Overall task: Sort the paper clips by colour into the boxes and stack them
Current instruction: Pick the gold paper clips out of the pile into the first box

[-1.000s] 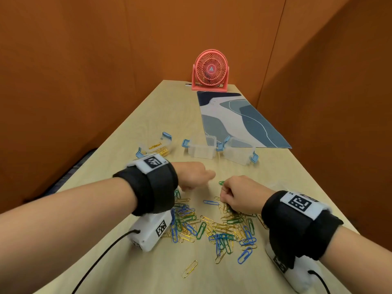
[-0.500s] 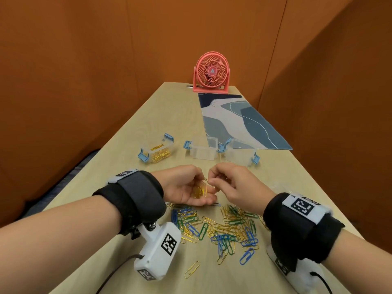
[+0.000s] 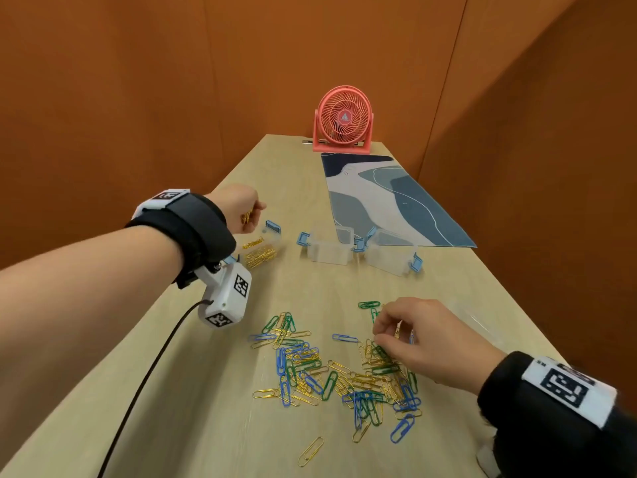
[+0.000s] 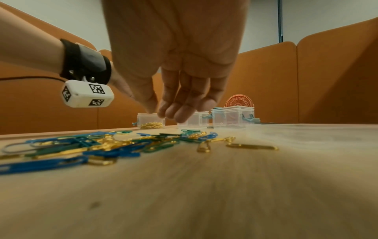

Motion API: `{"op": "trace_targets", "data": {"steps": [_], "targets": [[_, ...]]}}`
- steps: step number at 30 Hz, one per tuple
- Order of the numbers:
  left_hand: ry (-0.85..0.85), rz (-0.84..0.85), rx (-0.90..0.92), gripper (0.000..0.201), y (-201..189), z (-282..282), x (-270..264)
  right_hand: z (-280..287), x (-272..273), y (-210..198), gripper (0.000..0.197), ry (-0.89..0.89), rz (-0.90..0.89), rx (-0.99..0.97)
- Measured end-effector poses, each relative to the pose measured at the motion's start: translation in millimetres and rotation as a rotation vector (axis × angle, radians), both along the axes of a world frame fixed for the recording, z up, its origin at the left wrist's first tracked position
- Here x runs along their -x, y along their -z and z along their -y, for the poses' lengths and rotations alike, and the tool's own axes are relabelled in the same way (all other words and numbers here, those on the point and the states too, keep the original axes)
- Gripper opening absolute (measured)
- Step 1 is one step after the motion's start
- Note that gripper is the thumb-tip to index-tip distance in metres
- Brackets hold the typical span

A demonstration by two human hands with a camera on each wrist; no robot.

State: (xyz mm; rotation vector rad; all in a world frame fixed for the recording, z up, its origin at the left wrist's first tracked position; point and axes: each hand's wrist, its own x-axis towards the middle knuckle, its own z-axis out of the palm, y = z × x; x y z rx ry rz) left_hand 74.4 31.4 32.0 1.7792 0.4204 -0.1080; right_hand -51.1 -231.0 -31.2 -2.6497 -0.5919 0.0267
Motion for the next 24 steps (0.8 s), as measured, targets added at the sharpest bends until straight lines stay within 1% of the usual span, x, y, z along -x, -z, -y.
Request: {"op": "trace_targets", "data": {"steps": [2,4,5,8,10,11,12,13,14,15,17,18,19,20,21,24], "targets": [[-0.04,0.038,0.027,0.036,-1,0,-9,0,1,-3,0.022,0.023,-0.009,0.014],[0.008,0.019,0.007,0.037,1,3,-13,0,2,-6,0.042,0.032,-0.049,0.09],[0.056,-0.008,-0.049,0.038,3,4,-15,-1,4,-8,0.051,0.031,-0.065,0.139],[0.192,-0.053,-0.311,0.044,7,2,-17,-2,7,-13,0.079,0.024,-0.111,0.239],[0.223,-0.01,-0.517,0.045,5,0,-15,0,6,-13,0.093,0.02,-0.146,0.273],[0.236,0.027,-0.641,0.043,3,0,-10,1,6,-12,0.097,0.019,-0.169,0.284],[0.266,0.062,-0.758,0.039,1,1,-2,2,5,-11,0.097,0.02,-0.19,0.287],[0.333,0.069,-0.854,0.033,1,2,9,3,4,-9,0.094,0.024,-0.203,0.277],[0.433,0.03,-0.921,0.029,4,2,21,3,2,-7,0.088,0.036,-0.209,0.251],[0.551,-0.056,-0.964,0.028,8,1,35,3,0,-5,0.08,0.049,-0.21,0.214],[0.786,-0.304,-1.021,0.044,20,-3,63,1,-3,-1,0.06,0.046,-0.209,0.131],[0.865,-0.385,-1.034,0.053,25,-4,75,0,-4,1,0.051,0.026,-0.214,0.094],[0.901,-0.394,-1.033,0.06,32,-4,85,-2,-5,3,0.042,-0.003,-0.22,0.062],[0.903,-0.341,-1.015,0.061,39,-3,90,-4,-5,3,0.035,-0.034,-0.226,0.032],[0.893,-0.253,-0.991,0.058,45,-1,94,-7,-5,3,0.031,-0.058,-0.231,0.0],[0.847,0.008,-0.871,0.043,53,8,100,-10,-3,0,0.027,-0.064,-0.207,-0.084]]}}
